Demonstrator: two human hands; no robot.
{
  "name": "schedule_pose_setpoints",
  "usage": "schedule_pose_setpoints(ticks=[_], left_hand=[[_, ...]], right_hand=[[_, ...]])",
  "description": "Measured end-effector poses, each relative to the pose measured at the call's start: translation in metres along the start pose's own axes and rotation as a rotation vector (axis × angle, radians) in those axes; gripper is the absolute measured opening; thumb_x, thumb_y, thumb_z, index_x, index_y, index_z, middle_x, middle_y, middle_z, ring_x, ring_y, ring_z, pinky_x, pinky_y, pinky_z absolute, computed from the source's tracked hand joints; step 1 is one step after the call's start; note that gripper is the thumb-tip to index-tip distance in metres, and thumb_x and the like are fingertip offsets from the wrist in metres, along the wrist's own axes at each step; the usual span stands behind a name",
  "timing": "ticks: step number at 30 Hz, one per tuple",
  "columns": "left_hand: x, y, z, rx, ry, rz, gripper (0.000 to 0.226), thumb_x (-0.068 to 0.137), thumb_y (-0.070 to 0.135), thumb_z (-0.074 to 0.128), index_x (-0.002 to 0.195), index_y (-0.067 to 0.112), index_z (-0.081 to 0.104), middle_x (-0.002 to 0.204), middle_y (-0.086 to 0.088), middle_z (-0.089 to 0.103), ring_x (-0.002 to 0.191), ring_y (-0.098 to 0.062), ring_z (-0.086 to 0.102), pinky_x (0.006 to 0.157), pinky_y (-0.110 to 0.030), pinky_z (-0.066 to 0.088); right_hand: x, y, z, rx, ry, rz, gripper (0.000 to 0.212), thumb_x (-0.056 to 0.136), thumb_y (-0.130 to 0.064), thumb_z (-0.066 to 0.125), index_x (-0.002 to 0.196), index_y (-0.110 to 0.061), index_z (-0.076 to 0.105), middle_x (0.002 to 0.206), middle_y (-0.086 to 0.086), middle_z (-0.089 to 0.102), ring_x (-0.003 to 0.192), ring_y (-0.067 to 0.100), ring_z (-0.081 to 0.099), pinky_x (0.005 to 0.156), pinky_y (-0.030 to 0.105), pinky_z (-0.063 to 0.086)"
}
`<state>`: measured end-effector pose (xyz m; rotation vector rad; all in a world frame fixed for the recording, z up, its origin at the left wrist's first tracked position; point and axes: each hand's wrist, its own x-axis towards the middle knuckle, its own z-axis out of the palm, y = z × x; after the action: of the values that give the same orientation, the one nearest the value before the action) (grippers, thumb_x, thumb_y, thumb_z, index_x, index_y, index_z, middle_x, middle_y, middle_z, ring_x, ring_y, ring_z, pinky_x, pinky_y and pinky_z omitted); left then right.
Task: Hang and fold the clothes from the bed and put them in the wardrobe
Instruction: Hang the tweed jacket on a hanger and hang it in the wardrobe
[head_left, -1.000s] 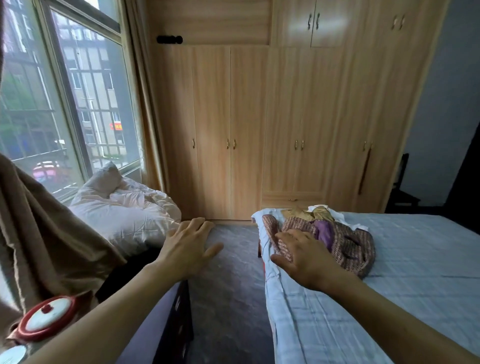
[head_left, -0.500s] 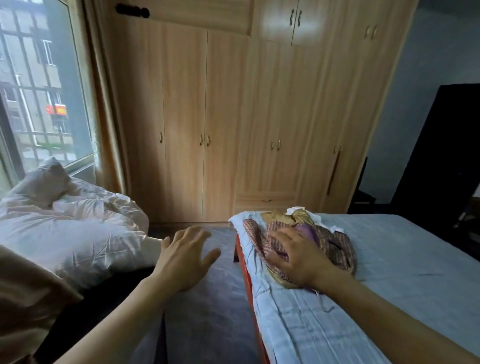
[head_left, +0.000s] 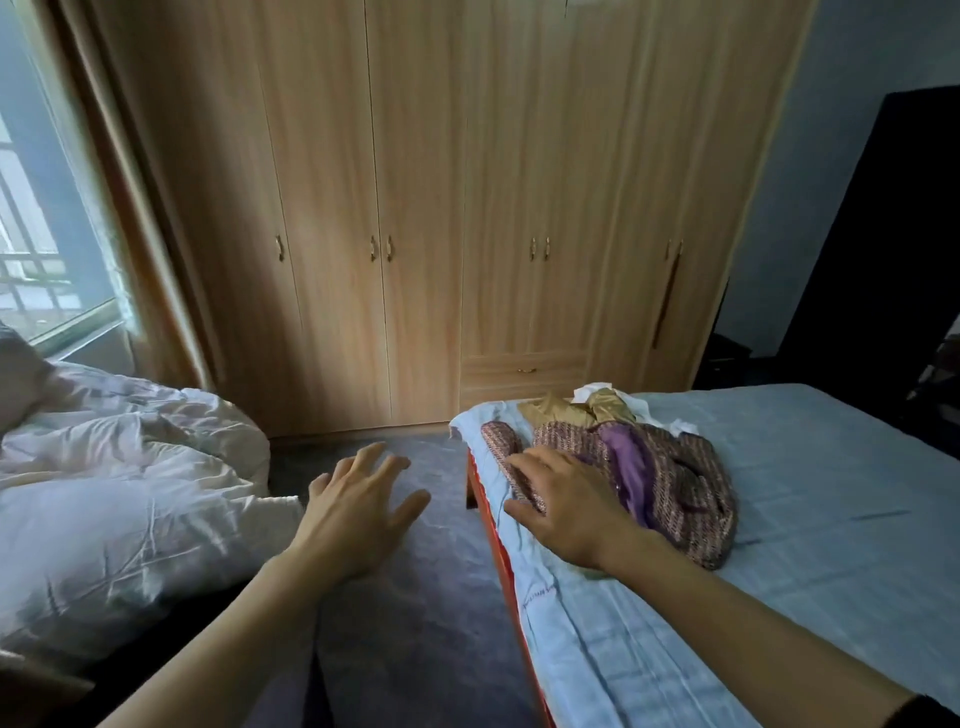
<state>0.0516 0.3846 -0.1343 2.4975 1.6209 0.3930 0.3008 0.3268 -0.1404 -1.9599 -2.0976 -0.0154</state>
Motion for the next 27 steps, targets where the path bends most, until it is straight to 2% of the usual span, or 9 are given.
schedule_pose_setpoints(ticks=[5, 9, 13, 19, 23, 27], left_hand=[[0.085, 0.012, 0.004, -0.007, -0.025, 0.003, 0.059, 0.095, 0.064, 0.038, 0.145, 0.033, 0.037, 0.158, 0.005, 0.027, 0.142, -0.022, 0.030, 0.115, -0.050, 0.027], [0.156, 0.021, 0.019, 0.024, -0.048, 0.011, 0.060, 0.096, 0.064, 0.035, 0.148, 0.033, 0.033, 0.159, 0.005, 0.026, 0.143, -0.021, 0.030, 0.117, -0.049, 0.026], [0.210, 0.018, 0.045, 0.030, -0.088, 0.009, 0.062, 0.094, 0.067, 0.034, 0.148, 0.035, 0.032, 0.160, 0.006, 0.025, 0.144, -0.020, 0.030, 0.118, -0.050, 0.026], [0.298, -0.016, 0.075, 0.025, -0.118, 0.009, 0.063, 0.093, 0.070, 0.033, 0.147, 0.038, 0.031, 0.162, 0.006, 0.022, 0.146, -0.021, 0.028, 0.119, -0.051, 0.025], [0.366, -0.040, 0.092, 0.014, -0.109, 0.076, 0.063, 0.095, 0.066, 0.034, 0.149, 0.035, 0.030, 0.159, 0.005, 0.028, 0.143, -0.021, 0.032, 0.118, -0.051, 0.028], [0.444, -0.064, 0.104, -0.047, -0.077, 0.168, 0.061, 0.095, 0.067, 0.036, 0.146, 0.035, 0.029, 0.156, 0.009, 0.033, 0.140, -0.019, 0.037, 0.114, -0.048, 0.031]], right_hand=[[0.073, 0.049, 0.003, 0.033, 0.069, -0.012, 0.057, 0.096, -0.051, 0.049, 0.147, -0.027, 0.039, 0.153, -0.004, 0.037, 0.139, 0.017, 0.032, 0.112, 0.029, 0.023], [0.129, 0.090, 0.009, 0.026, 0.074, 0.026, 0.055, 0.096, -0.050, 0.049, 0.145, -0.027, 0.041, 0.148, -0.003, 0.041, 0.133, 0.021, 0.037, 0.109, 0.032, 0.027], [0.171, 0.122, 0.028, 0.072, 0.040, 0.069, 0.058, 0.096, -0.050, 0.049, 0.148, -0.029, 0.037, 0.147, -0.004, 0.040, 0.136, 0.019, 0.034, 0.113, 0.035, 0.026], [0.246, 0.150, 0.062, 0.022, -0.007, 0.111, 0.060, 0.097, -0.053, 0.045, 0.150, -0.028, 0.032, 0.151, -0.004, 0.035, 0.138, 0.019, 0.030, 0.114, 0.032, 0.022], [0.301, 0.163, 0.083, 0.039, -0.005, 0.171, 0.068, 0.090, -0.062, 0.033, 0.148, -0.028, 0.035, 0.153, -0.001, 0.034, 0.141, 0.021, 0.028, 0.116, 0.037, 0.026], [0.350, 0.178, 0.087, 0.046, 0.045, 0.253, 0.059, 0.096, -0.056, 0.044, 0.148, -0.032, 0.034, 0.152, -0.008, 0.032, 0.140, 0.016, 0.030, 0.115, 0.036, 0.028]])
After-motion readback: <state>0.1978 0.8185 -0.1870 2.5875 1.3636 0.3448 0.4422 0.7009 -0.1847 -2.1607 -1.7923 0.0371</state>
